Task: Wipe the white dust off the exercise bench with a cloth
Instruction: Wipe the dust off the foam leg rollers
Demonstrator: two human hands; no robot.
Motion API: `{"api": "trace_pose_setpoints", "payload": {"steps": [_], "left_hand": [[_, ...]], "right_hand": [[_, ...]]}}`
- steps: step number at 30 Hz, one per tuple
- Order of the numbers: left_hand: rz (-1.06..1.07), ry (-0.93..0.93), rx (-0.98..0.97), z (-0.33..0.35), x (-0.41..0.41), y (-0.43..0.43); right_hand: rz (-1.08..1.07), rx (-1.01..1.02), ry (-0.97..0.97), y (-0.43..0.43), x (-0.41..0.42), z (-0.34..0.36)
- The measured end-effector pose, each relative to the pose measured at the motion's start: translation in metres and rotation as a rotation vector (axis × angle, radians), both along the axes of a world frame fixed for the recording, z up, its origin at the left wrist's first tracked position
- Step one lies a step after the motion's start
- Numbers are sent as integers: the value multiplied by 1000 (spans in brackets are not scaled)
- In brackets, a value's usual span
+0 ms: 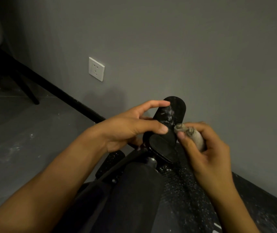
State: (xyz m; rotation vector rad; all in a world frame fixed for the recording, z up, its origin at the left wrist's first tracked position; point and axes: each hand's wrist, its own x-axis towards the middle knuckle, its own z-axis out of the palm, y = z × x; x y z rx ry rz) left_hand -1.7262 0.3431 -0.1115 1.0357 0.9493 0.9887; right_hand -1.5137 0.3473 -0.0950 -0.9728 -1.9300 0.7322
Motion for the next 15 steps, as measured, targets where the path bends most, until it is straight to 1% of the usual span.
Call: {"api": "trace_pose_setpoints", "payload": {"steps": [4, 6, 8, 11, 12, 13, 15], "left_hand": [[-56, -104, -66, 0, -4, 3], [-82, -166, -70, -5, -5, 3], [-97, -216, -59, -10, -4, 3], [-57, -252, -55, -15, -3, 4], [-40, -245, -51, -14, -1, 4], [-26, -229, -47, -13, 0, 5], [-4, -187, -42, -9, 4, 6]], "right_hand": [[-132, 53, -44, 36, -16, 3], [-164, 59, -97, 48, -22, 8], [-119, 33, -127, 43, -21, 12], [104, -31, -104, 12, -10, 17], [144, -45, -92, 6, -5, 17], [136, -41, -89, 6, -4, 17], [19, 23, -113, 22, -7, 15]]}}
